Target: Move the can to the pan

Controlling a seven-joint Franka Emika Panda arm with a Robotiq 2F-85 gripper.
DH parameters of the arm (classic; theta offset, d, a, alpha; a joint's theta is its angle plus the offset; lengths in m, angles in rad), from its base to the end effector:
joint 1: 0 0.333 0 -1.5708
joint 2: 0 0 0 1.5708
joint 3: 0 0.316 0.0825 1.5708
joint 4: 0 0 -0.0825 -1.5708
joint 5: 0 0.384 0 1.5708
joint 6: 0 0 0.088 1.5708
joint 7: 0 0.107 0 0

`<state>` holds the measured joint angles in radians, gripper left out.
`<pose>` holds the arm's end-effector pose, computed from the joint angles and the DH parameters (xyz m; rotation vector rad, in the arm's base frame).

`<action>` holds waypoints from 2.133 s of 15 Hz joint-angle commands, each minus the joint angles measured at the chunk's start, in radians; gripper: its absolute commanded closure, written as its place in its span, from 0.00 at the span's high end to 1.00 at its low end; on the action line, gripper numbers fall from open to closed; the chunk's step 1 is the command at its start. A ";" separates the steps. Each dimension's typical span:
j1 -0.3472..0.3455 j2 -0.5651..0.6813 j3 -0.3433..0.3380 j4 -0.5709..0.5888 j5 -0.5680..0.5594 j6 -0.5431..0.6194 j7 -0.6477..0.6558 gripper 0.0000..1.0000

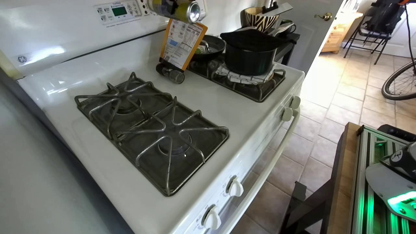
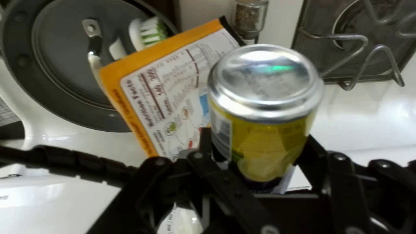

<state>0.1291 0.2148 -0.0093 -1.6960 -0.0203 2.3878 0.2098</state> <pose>0.6600 0.0798 0.5192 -2.9943 0.1167 -0.7234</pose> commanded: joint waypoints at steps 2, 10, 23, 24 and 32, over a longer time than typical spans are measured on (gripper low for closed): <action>-0.108 -0.094 -0.001 -0.121 0.105 0.010 -0.139 0.37; -0.180 -0.069 -0.032 -0.081 0.123 0.000 -0.159 0.62; -0.256 0.054 -0.065 -0.017 0.075 0.012 -0.446 0.37; -0.256 0.074 -0.064 -0.004 0.073 0.035 -0.439 0.37; -0.276 0.165 0.001 0.023 0.179 0.152 -0.448 0.37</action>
<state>-0.1231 0.3492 -0.0418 -1.6991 0.1049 2.5139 -0.2186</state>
